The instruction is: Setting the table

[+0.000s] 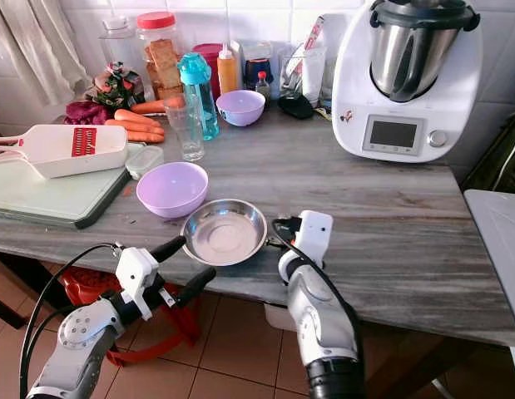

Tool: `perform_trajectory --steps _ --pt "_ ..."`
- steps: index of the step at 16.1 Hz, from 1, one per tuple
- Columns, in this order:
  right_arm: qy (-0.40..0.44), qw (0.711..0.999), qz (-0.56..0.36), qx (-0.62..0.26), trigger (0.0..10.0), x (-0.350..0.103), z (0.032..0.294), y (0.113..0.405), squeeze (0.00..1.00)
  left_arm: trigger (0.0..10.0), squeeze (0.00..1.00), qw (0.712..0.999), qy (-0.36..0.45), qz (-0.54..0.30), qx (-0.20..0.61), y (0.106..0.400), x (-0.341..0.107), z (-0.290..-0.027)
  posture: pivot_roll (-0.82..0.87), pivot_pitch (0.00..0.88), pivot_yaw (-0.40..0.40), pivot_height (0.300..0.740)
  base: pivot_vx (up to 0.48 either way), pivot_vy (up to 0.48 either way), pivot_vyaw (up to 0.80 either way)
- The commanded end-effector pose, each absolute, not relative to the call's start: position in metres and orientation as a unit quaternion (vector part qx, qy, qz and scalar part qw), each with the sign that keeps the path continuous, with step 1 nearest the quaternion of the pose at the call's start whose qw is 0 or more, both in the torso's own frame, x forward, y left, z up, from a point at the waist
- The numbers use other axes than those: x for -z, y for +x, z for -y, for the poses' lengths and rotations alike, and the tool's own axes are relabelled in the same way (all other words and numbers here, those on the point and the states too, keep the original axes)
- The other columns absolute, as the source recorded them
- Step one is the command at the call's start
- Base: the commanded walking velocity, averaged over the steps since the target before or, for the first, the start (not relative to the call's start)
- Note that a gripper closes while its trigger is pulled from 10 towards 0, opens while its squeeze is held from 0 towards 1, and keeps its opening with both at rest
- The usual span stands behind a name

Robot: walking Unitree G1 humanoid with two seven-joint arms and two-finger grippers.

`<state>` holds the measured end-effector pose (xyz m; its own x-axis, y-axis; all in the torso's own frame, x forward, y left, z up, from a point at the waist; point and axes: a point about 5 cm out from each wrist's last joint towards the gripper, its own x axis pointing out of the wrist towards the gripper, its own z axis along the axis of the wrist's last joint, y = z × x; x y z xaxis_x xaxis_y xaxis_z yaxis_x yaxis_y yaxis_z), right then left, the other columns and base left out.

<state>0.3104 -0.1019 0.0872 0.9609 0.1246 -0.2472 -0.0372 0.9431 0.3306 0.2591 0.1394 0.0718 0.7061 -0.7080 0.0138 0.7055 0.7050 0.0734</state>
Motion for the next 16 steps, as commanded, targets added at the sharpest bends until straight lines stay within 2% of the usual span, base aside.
perform_trajectory --steps 1,10,11,12,16 --pt "0.17 0.975 -0.134 -0.043 10.0 -0.091 0.098 0.314 0.0 10.0 0.0 0.92 0.037 0.021 0.388 0.26 -0.074 -0.139 -0.03 0.0 0.046 0.74 0.0 0.0 0.0" --pt "0.172 0.971 -0.166 -0.018 10.0 -0.078 0.098 0.316 0.0 10.0 0.0 0.907 0.031 0.024 0.42 0.257 -0.075 -0.133 -0.03 0.0 0.053 0.74 0.0 0.0 0.0" --pt "0.172 0.971 -0.167 -0.017 10.0 -0.077 0.098 0.317 0.07 10.0 0.0 0.905 0.026 0.024 0.423 0.256 -0.076 -0.132 -0.04 0.0 0.053 0.74 0.0 0.0 0.0" --pt "0.17 0.971 -0.167 -0.016 10.0 -0.077 0.098 0.318 1.0 10.0 0.0 0.904 0.027 0.025 0.426 0.256 -0.077 -0.131 -0.04 0.0 0.052 0.74 0.0 0.0 0.0" --pt "0.167 0.972 -0.163 -0.01 10.0 -0.076 0.1 0.318 1.0 10.0 0.0 0.901 0.017 0.028 0.433 0.255 -0.078 -0.128 -0.04 0.0 0.05 0.74 0.0 0.0 0.0"
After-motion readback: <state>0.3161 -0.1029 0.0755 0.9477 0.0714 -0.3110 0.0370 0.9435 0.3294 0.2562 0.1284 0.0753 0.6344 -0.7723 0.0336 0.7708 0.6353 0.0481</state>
